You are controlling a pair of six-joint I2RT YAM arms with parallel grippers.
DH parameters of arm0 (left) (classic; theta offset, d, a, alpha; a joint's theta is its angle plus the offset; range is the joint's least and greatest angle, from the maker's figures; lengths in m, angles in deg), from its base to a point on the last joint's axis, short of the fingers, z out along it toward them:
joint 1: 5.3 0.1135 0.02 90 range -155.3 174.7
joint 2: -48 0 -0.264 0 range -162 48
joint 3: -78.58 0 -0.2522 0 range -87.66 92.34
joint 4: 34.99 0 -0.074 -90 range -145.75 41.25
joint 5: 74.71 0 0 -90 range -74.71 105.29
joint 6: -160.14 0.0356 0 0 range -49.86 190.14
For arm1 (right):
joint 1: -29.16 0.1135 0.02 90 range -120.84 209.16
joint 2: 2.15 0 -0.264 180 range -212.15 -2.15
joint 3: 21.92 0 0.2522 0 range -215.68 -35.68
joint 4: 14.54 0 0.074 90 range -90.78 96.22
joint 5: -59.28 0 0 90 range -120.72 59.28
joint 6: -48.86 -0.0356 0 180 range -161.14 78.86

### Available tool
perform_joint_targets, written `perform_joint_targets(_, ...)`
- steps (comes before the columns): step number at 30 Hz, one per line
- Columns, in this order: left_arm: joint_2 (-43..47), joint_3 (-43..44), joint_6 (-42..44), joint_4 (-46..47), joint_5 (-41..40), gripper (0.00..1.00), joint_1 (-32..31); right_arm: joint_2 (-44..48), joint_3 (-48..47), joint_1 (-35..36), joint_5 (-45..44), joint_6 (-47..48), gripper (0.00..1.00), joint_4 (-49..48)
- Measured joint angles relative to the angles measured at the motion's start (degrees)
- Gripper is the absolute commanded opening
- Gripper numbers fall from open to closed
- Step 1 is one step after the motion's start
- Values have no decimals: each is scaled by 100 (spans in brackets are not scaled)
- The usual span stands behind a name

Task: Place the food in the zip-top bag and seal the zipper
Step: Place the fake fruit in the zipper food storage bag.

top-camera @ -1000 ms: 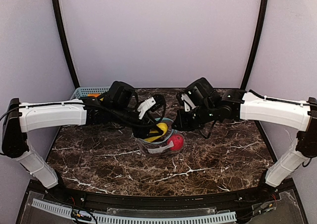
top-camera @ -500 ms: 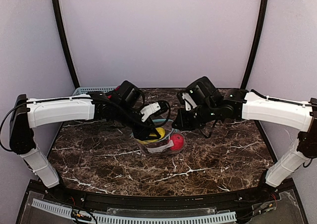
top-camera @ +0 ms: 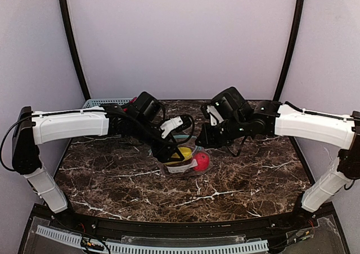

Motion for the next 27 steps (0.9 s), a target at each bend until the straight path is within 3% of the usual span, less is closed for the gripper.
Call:
perform_joint_targets(14,566,0,-951,203,245,80,72,2,35,0,0,-2,2,0)
perform_joint_targets(22,1401,-376,-2020,389,57,82,761,2,42,2,-2,-2,2,0)
perform_joint_targets(24,1467,-555,-2210,387,-13,80,894,2,42,0,-2,-2,2,0)
perform_joint_targets(27,1449,-780,-2409,352,-33,68,922,2,42,0,-2,-2,2,0)
